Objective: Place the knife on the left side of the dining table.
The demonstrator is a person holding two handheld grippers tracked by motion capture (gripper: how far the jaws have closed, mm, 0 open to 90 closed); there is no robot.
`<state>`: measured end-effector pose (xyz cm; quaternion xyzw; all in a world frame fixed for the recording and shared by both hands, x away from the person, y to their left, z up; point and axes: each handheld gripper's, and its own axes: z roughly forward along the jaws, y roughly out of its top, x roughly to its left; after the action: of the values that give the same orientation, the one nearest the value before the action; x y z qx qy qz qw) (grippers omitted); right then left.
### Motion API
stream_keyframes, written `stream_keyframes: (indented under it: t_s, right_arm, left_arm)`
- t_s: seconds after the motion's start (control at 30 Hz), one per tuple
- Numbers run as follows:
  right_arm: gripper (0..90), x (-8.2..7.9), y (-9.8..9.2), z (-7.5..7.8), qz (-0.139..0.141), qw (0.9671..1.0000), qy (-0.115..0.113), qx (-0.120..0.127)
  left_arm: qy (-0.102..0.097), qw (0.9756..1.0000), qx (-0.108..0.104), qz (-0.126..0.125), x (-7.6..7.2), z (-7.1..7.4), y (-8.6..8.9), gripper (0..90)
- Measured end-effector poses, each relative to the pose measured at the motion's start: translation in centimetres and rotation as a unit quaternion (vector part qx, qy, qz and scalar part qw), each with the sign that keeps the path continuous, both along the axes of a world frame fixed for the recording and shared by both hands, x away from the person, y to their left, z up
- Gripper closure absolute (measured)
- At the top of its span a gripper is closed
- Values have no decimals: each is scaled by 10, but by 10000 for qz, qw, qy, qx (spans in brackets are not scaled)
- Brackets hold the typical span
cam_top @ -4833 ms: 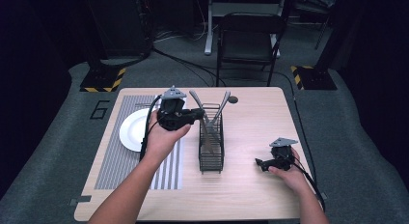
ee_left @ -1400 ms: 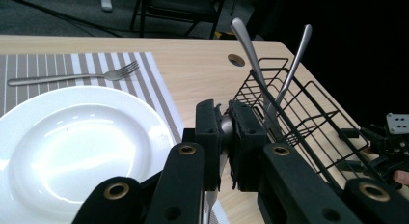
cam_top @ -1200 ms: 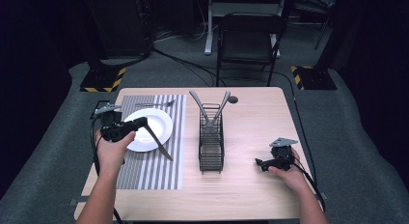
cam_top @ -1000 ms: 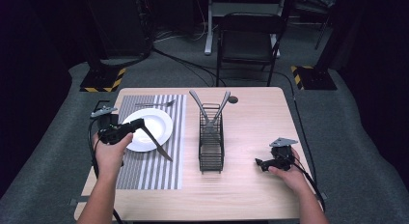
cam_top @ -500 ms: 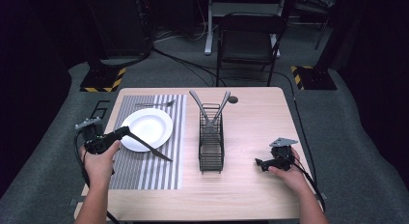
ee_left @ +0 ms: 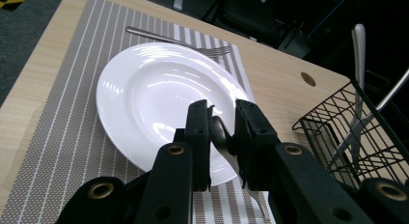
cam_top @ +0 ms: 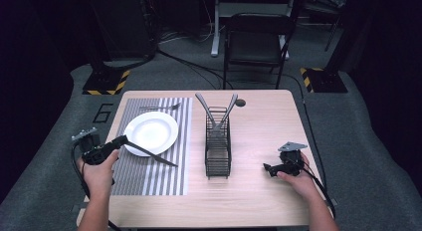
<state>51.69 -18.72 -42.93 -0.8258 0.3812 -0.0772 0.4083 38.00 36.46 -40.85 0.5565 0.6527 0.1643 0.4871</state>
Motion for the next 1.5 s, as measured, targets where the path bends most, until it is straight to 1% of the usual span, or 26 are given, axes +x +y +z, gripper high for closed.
stream_keyframes:
  t_s: [0.1, 0.13, 0.17, 0.23, 0.33, 0.37, 0.43, 0.47, 0.53, 0.6, 0.63, 0.67, 0.7, 0.77, 0.83, 0.97, 1.0, 1.03, 1.07, 1.1, 1.17, 1.2, 1.27, 1.43, 1.47, 1.5]
  right_arm:
    - [0, 0, 0, 0, -1, 10000, -1, 0]
    - [0, 0, 0, 0, 1, 10000, 0, 0]
    - [0, 0, 0, 0, -2, 10000, -1, 0]
    - [0, 0, 0, 0, 1, 10000, -2, -1]
    - [0, 0, 0, 0, 1, 10000, 0, 0]
    - [0, 0, 0, 0, -1, 10000, 0, 0]
    - [0, 0, 0, 0, 1, 10000, -1, 0]
    - [0, 0, 0, 0, 1, 10000, -2, -2]
    - [0, 0, 0, 0, -1, 10000, -1, -2]
    - [0, 0, 0, 0, 2, 10000, -2, 0]
    - [0, 0, 0, 0, -1, 10000, -1, -2]
    - [0, 0, 0, 0, -1, 10000, 0, -1]
    - [0, 0, 0, 0, -1, 10000, -1, -2]
    - [0, 0, 0, 0, -1, 10000, -1, 0]
    - [0, 0, 0, 0, 0, 10000, -1, -1]
    - [0, 0, 0, 0, -9, 10000, 2, 0]
    - [0, 0, 0, 0, -18, 10000, 0, -3]
    - [0, 0, 0, 0, -20, 10000, 0, -3]
    - [0, 0, 0, 0, -16, 10000, 0, -3]
    - [0, 0, 0, 0, -17, 10000, 0, -3]
    - [0, 0, 0, 0, -15, 10000, -1, -4]
    - [0, 0, 0, 0, -16, 10000, -1, -2]
    - [0, 0, 0, 0, -17, 10000, 0, -1]
    - [0, 0, 0, 0, -15, 10000, -1, -3]
    - [0, 0, 0, 0, -15, 10000, 1, -2]
    - [0, 0, 0, 0, -16, 10000, -1, -2]
  left_arm:
    - [44, 10000, -37, 65, -1, -4, 3, 758]
    - [70, 10000, -20, 68, -2, -6, 5, 757]
    - [41, 9999, -70, 143, -2, -7, 5, 756]
    - [65, 9999, -40, 114, -2, -9, 7, 752]
    - [99, 9998, -68, 156, -3, -14, 11, 747]
    - [102, 9997, -89, 207, -4, -17, 13, 743]
    - [121, 9997, -99, 198, -4, -19, 15, 740]
    - [137, 9995, -126, 244, -4, -23, 17, 738]
    - [153, 9996, -99, 215, -4, -24, 19, 736]
    - [166, 9993, -158, 297, -4, -29, 21, 731]
    - [166, 9993, -158, 297, -4, -29, 21, 730]
    - [224, 9993, -120, 272, -4, -31, 24, 728]
    - [237, 9991, -158, 307, -4, -33, 25, 726]
    - [259, 9990, -159, 315, -3, -35, 26, 722]
    - [307, 9988, -190, 332, -3, -41, 30, 719]
    - [324, 9987, -186, 342, -2, -46, 33, 710]
    - [361, 9986, -151, 359, 0, -50, 35, 706]
    - [355, 9986, -151, 350, 0, -52, 36, 704]
    - [348, 9984, -212, 395, 1, -54, 37, 703]
    - [390, 9981, -257, 412, 1, -57, 38, 702]
    - [421, 9978, -267, 426, 1, -58, 39, 699]
    - [461, 9974, -322, 461, 1, -62, 40, 697]
    - [489, 9970, -364, 484, 1, -65, 42, 695]
    - [495, 9968, -375, 497, 1, -71, 44, 691]
    - [510, 9969, -342, 491, 1, -73, 45, 689]
    - [495, 9967, -342, 539, 1, -77, 46, 688]
